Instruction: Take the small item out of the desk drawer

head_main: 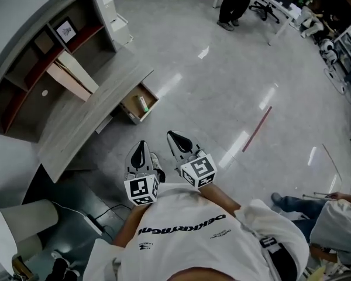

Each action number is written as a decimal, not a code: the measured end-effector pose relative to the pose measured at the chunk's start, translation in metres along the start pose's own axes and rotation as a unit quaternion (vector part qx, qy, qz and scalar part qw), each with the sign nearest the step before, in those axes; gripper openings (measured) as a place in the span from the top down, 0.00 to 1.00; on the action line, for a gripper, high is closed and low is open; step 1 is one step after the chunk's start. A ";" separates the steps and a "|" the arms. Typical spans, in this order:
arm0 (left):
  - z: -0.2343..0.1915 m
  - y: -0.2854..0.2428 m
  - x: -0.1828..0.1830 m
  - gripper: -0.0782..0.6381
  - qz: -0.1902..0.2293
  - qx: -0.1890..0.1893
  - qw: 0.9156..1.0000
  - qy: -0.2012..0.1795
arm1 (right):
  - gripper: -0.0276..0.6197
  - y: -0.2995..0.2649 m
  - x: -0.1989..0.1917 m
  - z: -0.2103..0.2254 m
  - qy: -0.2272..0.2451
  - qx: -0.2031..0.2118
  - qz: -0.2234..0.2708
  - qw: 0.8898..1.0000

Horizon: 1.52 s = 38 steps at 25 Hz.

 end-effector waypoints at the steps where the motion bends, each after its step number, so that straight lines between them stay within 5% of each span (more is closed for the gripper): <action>1: -0.008 -0.010 0.008 0.87 -0.002 -0.005 1.000 0.000 | 0.91 -0.011 0.009 0.003 -0.001 -0.004 0.000 1.000; 17: -0.126 -0.134 0.071 0.87 -0.026 -0.068 0.997 -0.012 | 0.91 -0.165 0.081 0.018 -0.006 -0.048 -0.017 0.999; 38: -0.148 -0.178 0.040 0.87 -0.092 -0.062 0.994 0.008 | 0.91 -0.222 0.063 0.049 -0.027 -0.050 -0.077 0.995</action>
Point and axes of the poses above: the fingertips, and each gripper's own axes: y backward along the fingers, z to its right, x out of its top, the point moved 9 cm from there along y, backward along the fingers, and after that the axes turned 12 degrees about -z, right-handed, at the moved point
